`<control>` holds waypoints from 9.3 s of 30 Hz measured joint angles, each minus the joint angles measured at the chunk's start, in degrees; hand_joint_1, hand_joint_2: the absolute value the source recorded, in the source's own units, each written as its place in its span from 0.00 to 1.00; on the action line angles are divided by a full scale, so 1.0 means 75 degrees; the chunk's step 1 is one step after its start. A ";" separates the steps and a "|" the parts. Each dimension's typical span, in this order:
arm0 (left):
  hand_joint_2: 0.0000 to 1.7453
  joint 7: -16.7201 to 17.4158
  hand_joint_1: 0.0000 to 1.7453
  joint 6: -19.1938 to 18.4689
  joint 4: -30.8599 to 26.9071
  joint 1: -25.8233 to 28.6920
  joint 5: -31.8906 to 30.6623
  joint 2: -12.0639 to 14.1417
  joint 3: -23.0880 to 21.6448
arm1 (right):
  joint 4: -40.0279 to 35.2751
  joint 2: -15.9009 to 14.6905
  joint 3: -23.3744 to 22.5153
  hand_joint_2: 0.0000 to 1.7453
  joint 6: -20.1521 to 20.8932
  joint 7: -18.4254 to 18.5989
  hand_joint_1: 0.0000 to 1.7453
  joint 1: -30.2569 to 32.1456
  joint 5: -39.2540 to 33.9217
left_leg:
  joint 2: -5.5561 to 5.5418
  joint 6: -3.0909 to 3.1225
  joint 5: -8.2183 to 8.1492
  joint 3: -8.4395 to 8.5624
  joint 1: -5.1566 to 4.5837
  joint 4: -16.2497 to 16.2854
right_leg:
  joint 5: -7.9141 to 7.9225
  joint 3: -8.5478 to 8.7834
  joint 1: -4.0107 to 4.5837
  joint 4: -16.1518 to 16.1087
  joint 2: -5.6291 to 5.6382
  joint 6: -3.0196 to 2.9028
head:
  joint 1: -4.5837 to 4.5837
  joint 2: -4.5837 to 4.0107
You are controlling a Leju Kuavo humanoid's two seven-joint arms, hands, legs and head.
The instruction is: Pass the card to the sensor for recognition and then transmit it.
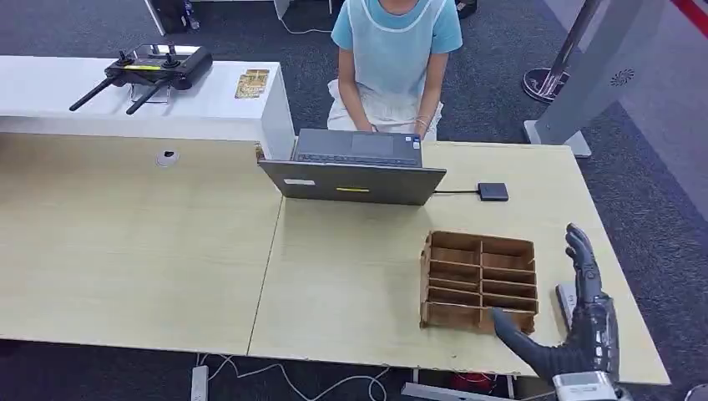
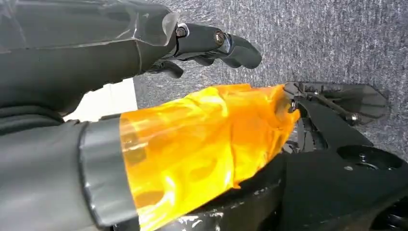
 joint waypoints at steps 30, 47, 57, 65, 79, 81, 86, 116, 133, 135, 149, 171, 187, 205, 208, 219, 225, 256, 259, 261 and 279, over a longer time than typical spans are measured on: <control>0.00 -0.0187 0.00 -0.0023 0.0000 -0.0023 -0.0026 0.0020 -0.0245 | 0.0114 -0.2585 0.0183 1.00 -0.0623 0.4537 0.00 0.1546 0.5149 | 0.0010 -0.0001 -0.0010 0.0008 0.0000 0.0000 | -0.0001 0.0001 0.0000 -0.0002 0.0010 -0.0002 | 0.0000 0.0000; 0.00 -0.0184 0.00 -0.0114 0.0000 -0.0090 -0.0055 -0.0009 -0.0422 | 0.1958 -0.2605 0.1151 1.00 -0.0087 0.4161 0.00 -0.0486 0.5396 | 0.0012 -0.0003 -0.0005 0.0010 0.0000 0.0000 | 0.0001 0.0001 0.0000 0.0000 0.0012 -0.0002 | 0.0000 -0.0003; 0.00 -0.0184 0.00 -0.0117 0.0000 -0.0108 -0.0038 -0.0012 -0.0487 | 0.2669 -0.2585 0.1224 1.00 0.0332 0.4167 0.00 -0.0970 0.5393 | 0.0009 -0.0003 -0.0005 0.0008 0.0000 0.0000 | 0.0000 0.0001 0.0000 0.0000 0.0010 -0.0002 | 0.0000 -0.0003; 0.00 -0.0178 0.00 -0.0114 0.0000 -0.0108 -0.0026 -0.0009 -0.0507 | 0.2900 -0.2558 0.1151 1.00 0.0496 0.4176 0.04 -0.1045 0.5388 | 0.0010 -0.0003 -0.0005 0.0008 0.0000 0.0000 | 0.0001 0.0001 0.0000 0.0000 0.0010 -0.0002 | 0.0000 -0.0003; 0.00 -0.0122 0.00 -0.0114 0.0000 -0.0108 -0.0012 -0.0012 -0.0513 | 0.2943 -0.2433 0.1148 1.00 0.0586 0.3995 0.21 -0.1049 0.5149 | 0.0009 -0.0003 -0.0005 0.0008 0.0000 0.0000 | 0.0000 0.0001 0.0000 0.0000 0.0010 -0.0002 | 0.0000 0.0000; 0.00 -0.0117 0.00 -0.0114 0.0000 -0.0108 -0.0012 -0.0012 -0.0513 | 0.2940 -0.2416 0.1154 1.00 0.0604 0.3943 0.24 -0.1050 0.5125 | 0.0009 -0.0003 -0.0005 0.0008 0.0000 0.0000 | 0.0000 0.0001 0.0000 0.0000 0.0010 -0.0002 | 0.0000 -0.0003; 0.00 -0.0117 0.00 -0.0114 0.0000 -0.0107 -0.0009 -0.0012 -0.0513 | 0.2938 -0.2395 0.1159 1.00 0.0589 0.3896 0.33 -0.1050 0.5117 | 0.0009 -0.0003 -0.0005 0.0008 0.0000 0.0000 | 0.0001 0.0001 0.0000 0.0000 0.0010 -0.0002 | 0.0000 -0.0003; 0.00 -0.0114 0.00 -0.0108 0.0000 -0.0107 0.0009 -0.0009 -0.0516 | 0.2938 -0.2328 0.1401 1.00 0.0554 0.3806 0.65 -0.1071 0.5000 | 0.0009 -0.0003 -0.0005 0.0008 0.0000 0.0000 | 0.0000 0.0001 0.0000 0.0001 0.0010 -0.0002 | 0.0000 -0.0003; 0.00 -0.0116 0.00 -0.0102 0.0000 -0.0107 0.0012 -0.0003 -0.0519 | 0.2949 -0.2328 0.1399 1.00 0.0455 0.3823 0.85 -0.1140 0.5044 | 0.0009 -0.0003 -0.0005 0.0008 0.0000 0.0000 | 0.0000 0.0001 0.0000 0.0001 0.0010 -0.0002 | 0.0000 0.0000; 0.00 -0.0114 0.00 -0.0102 0.0000 -0.0108 0.0012 -0.0003 -0.0519 | 0.2949 -0.2328 0.1398 1.00 0.0420 0.3823 0.84 -0.1149 0.5047 | 0.0009 -0.0003 -0.0005 0.0008 0.0000 0.0000 | 0.0000 0.0001 0.0000 0.0001 0.0010 -0.0002 | 0.0000 -0.0003; 0.00 -0.0134 0.00 -0.0102 0.0000 -0.0105 0.0012 0.0012 -0.0519 | 0.2707 -0.2284 0.1124 1.00 0.0298 0.2978 0.82 -0.1129 0.3770 | 0.0009 -0.0003 -0.0005 0.0008 0.0000 0.0000 | 0.0001 0.0001 0.0000 0.0000 0.0010 -0.0002 | 0.0003 -0.0003; 0.00 -0.0312 0.00 -0.0105 0.0000 -0.0104 0.0012 0.0044 -0.0519 | 0.1183 -0.2349 -0.0277 1.00 0.1784 0.0518 0.90 -0.0828 0.0495 | 0.0010 -0.0003 -0.0004 0.0009 0.0000 0.0000 | 0.0001 0.0002 0.0000 0.0000 0.0010 -0.0002 | 0.0000 0.0000; 0.00 -0.0370 0.00 -0.0146 0.0000 -0.0125 0.0009 0.0085 -0.0536 | 0.1364 -0.2841 -0.0225 1.00 0.2437 0.0682 0.98 -0.2846 0.0468 | 0.0012 -0.0001 0.0006 0.0007 -0.0001 0.0001 | 0.0009 0.0005 -0.0001 0.0004 0.0012 0.0000 | 0.0000 -0.0003; 0.00 -0.0434 0.00 -0.0326 0.0000 -0.0203 -0.0038 0.0134 -0.0906 | 0.4580 -0.2714 0.2179 1.00 0.3448 0.1748 1.00 -0.8479 0.0462 | 0.0016 -0.0008 0.0029 0.0007 0.0000 0.0001 | 0.0025 -0.0002 0.0000 0.0019 0.0020 -0.0012 | 0.0003 -0.0003; 0.00 -0.0431 0.00 -0.0344 0.0000 -0.0225 -0.0082 0.0134 -0.0970 | 0.5335 -0.2378 0.2555 1.00 0.3422 0.1926 1.00 -0.9094 0.0524 | 0.0013 -0.0009 0.0030 0.0007 0.0001 0.0001 | 0.0025 -0.0002 0.0001 0.0021 0.0018 -0.0013 | 0.0003 -0.0003; 0.00 -0.0158 0.00 -0.0388 0.0000 -0.0259 -0.0239 0.0157 -0.1174 | 0.8135 -0.1050 0.3368 1.00 0.3110 0.2517 1.00 -1.0845 0.1060 | 0.0006 -0.0014 0.0035 0.0006 0.0001 0.0001 | 0.0027 -0.0005 0.0002 0.0025 0.0014 -0.0015 | 0.0000 -0.0003; 0.00 -0.0102 0.00 -0.0411 0.0000 -0.0262 -0.0379 0.0166 -0.1177 | 0.9705 -0.0334 0.3689 1.00 0.2830 0.2774 1.00 -1.1537 0.1465 | 0.0001 -0.0015 0.0038 0.0006 0.0002 0.0001 | 0.0028 -0.0006 0.0003 0.0026 0.0010 -0.0016 | 0.0003 0.0000; 0.00 -0.0058 0.00 -0.0385 0.0000 -0.0260 -0.0391 0.0187 -0.1177 | 1.1832 0.0315 0.3794 1.00 0.1872 0.2934 0.00 -1.2015 0.1983 | 0.0002 -0.0016 0.0039 0.0008 0.0002 0.0005 | 0.0032 -0.0008 0.0003 0.0024 0.0012 -0.0016 | 0.0000 0.0000; 0.00 -0.0055 0.00 -0.0364 0.0000 -0.0260 -0.0364 0.0198 -0.1177 | 1.1779 0.0283 0.3715 1.00 0.1613 0.2830 0.00 -1.1998 0.2019 | 0.0003 -0.0016 0.0039 0.0009 0.0002 0.0005 | 0.0032 -0.0009 0.0002 0.0023 0.0013 -0.0016 | 0.0000 0.0000; 0.00 -0.0058 0.00 -0.0347 0.0000 -0.0258 -0.0341 0.0201 -0.1177 | 1.1660 0.0239 0.3608 1.00 0.1455 0.2739 0.00 -1.1954 0.1947 | 0.0003 -0.0016 0.0039 0.0009 0.0002 0.0005 | 0.0032 -0.0010 0.0002 0.0023 0.0013 -0.0016 | 0.0000 0.0000; 0.00 -0.0114 0.00 -0.0084 0.0000 -0.0184 0.0009 0.0198 -0.1145 | 0.6890 0.0012 0.0867 1.00 0.2266 0.1934 0.00 -0.8339 -0.2935 | -0.0022 -0.0016 0.0035 0.0000 0.0003 0.0005 | 0.0025 -0.0009 0.0005 0.0017 -0.0011 -0.0014 | 0.0006 0.0000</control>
